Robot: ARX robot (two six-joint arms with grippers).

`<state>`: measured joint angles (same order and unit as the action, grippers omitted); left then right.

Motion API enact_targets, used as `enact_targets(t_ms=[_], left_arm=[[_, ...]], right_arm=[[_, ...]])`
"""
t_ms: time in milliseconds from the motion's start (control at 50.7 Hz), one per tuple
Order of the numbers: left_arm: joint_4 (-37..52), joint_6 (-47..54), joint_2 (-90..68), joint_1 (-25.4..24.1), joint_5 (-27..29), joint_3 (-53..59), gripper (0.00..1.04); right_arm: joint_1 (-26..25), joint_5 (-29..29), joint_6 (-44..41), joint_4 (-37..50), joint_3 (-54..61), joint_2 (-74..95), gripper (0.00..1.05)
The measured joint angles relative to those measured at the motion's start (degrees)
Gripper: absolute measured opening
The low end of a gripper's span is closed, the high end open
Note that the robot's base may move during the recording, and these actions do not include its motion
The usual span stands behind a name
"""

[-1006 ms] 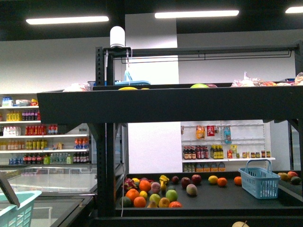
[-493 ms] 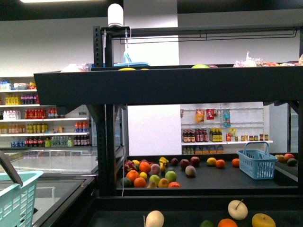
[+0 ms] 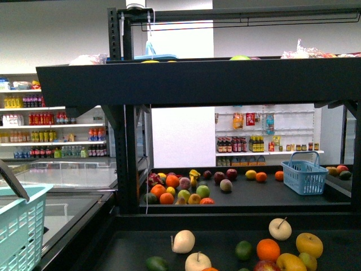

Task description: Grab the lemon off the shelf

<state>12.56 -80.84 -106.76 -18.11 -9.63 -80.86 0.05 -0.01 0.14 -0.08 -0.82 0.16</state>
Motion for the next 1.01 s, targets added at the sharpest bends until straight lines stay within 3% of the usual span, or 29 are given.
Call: enact_targets(t_ms=[79,138,237,493,749,1006], left_arm=[[0.0,0.2,-0.9,0.0,0.2,-0.6,0.97],[0.2,0.5,-1.3,0.0,0.3,-1.0,0.91],[0.2,1.0,-1.4,0.0,0.4,-1.8,0.66],[0.2,0.6,-2.2,0.0,0.7,-1.9,0.21],[-0.3,2.3,-0.4,0.2,-0.5,-0.5,0.19],[-2.4,11.9,8.8,4.2,-7.0,3.9,0.15]], right_arm=[[0.0,0.0,0.0,0.0,0.0,0.0,0.97],[0.0,0.0,0.0,0.0,0.0,0.0,0.97],[0.0,0.0,0.0,0.0,0.0,0.0,0.97],[0.0,0.0,0.0,0.0,0.0,0.0,0.97],[0.0,0.0,0.0,0.0,0.0,0.0,0.97],[0.0,0.0,0.0,0.0,0.0,0.0,0.97]])
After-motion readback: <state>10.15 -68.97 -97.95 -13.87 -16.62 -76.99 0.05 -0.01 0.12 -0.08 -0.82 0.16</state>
